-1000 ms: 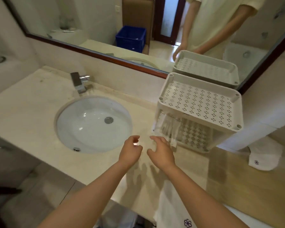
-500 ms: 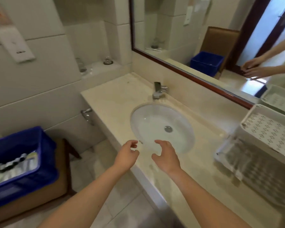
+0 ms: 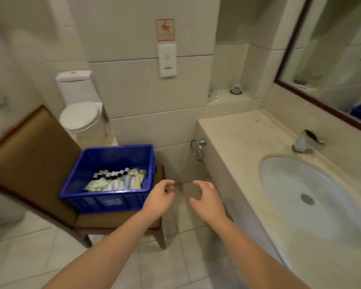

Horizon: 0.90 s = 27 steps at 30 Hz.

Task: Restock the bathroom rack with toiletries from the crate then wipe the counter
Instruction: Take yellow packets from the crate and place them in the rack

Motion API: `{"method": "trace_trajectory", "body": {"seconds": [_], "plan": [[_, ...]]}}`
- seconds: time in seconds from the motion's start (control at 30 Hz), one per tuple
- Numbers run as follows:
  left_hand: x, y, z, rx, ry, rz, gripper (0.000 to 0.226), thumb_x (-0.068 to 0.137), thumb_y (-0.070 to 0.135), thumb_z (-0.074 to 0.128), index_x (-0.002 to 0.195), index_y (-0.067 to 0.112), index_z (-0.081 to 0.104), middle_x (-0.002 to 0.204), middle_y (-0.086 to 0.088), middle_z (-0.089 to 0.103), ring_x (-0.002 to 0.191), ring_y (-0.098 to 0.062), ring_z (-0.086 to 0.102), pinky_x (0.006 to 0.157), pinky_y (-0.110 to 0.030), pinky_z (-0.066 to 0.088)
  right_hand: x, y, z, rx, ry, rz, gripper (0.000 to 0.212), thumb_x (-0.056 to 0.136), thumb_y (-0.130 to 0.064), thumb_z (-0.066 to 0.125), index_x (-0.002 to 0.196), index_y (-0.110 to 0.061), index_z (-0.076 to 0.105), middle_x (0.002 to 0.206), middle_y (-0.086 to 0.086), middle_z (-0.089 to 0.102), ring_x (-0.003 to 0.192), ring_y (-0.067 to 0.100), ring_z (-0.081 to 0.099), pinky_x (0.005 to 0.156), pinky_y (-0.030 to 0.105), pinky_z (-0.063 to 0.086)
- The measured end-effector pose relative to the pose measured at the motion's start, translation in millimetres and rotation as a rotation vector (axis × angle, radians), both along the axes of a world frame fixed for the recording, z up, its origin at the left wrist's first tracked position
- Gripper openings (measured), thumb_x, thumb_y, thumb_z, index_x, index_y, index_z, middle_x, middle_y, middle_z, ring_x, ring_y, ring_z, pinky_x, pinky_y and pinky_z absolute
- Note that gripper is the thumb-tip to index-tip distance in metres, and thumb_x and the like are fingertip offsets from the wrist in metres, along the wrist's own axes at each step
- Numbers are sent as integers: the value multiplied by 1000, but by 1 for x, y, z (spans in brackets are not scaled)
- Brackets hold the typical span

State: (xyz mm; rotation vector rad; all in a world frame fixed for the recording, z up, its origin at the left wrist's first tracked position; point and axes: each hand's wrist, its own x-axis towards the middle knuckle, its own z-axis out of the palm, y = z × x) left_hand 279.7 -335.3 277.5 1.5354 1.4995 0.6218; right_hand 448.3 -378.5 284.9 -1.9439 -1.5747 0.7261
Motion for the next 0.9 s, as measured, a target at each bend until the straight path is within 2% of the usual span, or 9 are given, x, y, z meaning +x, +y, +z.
{"method": "trace_trajectory", "body": {"seconds": [0.1,0.2,0.37,0.6,0.73,0.9], "plan": [[-52,10,-4,-22,-10,83,36,90,13,57,123,27,53,111,13,57,76,-10,57,67,-24,47,-49,21,-2,-2,0,56,56,79,-26,65,133,-31,51,136,-6,47,121,14,51,96,28,42],[-98,17,-7,-21,12,149,35,92,16,57,123,30,51,111,15,56,78,-5,59,63,-21,44,-90,40,-5,-13,2,115,57,81,-27,64,135,-32,49,138,-9,45,120,12,50,95,28,42],[-153,27,-16,-49,2,251,39,92,16,58,129,27,50,116,13,55,100,-3,56,77,-21,47,-143,70,-6,-52,-23,244,59,81,-28,66,137,-32,46,140,-8,43,123,13,48,99,34,47],[-200,59,-35,-75,-37,345,40,91,13,59,129,24,52,120,8,57,97,-1,57,77,-16,46,-190,126,-17,-100,-44,343,60,83,-22,64,140,-27,45,140,-5,42,125,16,46,102,37,45],[-219,93,-47,-94,-57,377,39,91,11,57,129,21,52,123,5,56,100,-6,58,90,-28,51,-212,171,-30,-137,-44,376,58,86,-24,65,140,-29,44,142,-6,42,126,17,46,102,40,45],[-239,149,-63,-149,-29,396,38,91,14,57,128,22,52,120,5,56,104,-13,59,91,-34,52,-232,234,-48,-207,-9,398,61,83,-21,66,140,-29,45,144,-4,40,123,17,50,100,41,46]]}}
